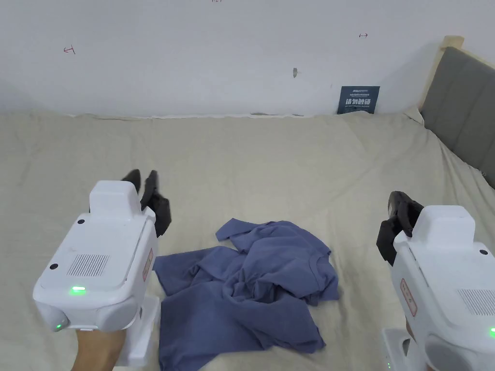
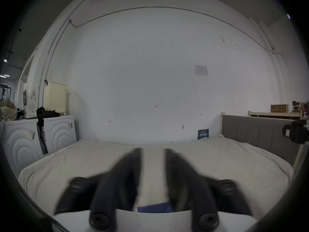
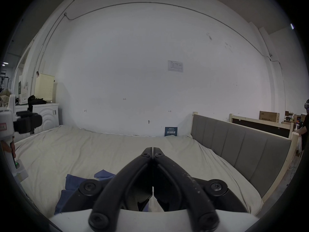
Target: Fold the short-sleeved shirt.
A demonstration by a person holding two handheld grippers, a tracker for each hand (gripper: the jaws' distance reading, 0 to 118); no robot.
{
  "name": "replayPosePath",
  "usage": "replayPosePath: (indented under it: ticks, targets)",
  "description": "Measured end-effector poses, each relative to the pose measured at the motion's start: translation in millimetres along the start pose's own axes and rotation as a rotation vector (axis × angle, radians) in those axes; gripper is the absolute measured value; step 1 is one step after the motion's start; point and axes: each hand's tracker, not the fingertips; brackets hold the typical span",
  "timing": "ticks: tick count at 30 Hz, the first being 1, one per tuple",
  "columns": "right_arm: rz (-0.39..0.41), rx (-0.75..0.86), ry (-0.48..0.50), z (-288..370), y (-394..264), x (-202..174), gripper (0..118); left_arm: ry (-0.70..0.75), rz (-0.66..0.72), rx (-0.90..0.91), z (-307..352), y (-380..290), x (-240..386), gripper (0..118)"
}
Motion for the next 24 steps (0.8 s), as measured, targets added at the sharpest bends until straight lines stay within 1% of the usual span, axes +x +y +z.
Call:
replayPosePath:
  ticks: [2,4,7,10,13,15,17,21,22,23,24]
  targets:
    - [0.003,0.000,0.006,-1,0,-3,2,0.008,0.020,-0.075,-2,-7,-4,0]
    - [0.003,-0.002,0.013,-1,0,-5,2,-0.023,0.043,-0.117,-3,-15,-8,0]
    - [0.005,-0.004,0.020,-2,0,-7,2,0.005,0.012,-0.133,-4,-21,-8,0]
    - [0.002,-0.005,0.023,-2,-1,-8,2,0.005,0.022,-0.199,-7,-27,-10,0]
    - [0.002,-0.013,0.021,-3,-3,-7,2,-0.021,0.060,-0.385,-17,-40,-11,0]
    - [-0.001,-0.021,0.021,-4,-7,-6,2,-0.063,0.120,-0.573,-26,-59,-11,0]
    - [-0.003,-0.030,0.020,-5,-10,-5,2,-0.100,0.182,-0.668,-28,-80,-10,0]
    - [-0.006,-0.051,0.019,-6,-16,-4,2,-0.130,0.224,-0.816,-23,-123,0,0]
    - [-0.005,-0.057,0.020,-7,-19,-3,2,-0.139,0.251,-0.834,-21,-133,2,1]
    - [-0.003,-0.062,0.019,-7,-20,-2,2,-0.157,0.268,-0.861,-19,-143,3,6]
    - [-0.001,-0.066,0.017,-7,-22,-2,2,-0.148,0.274,-0.877,-17,-149,5,25]
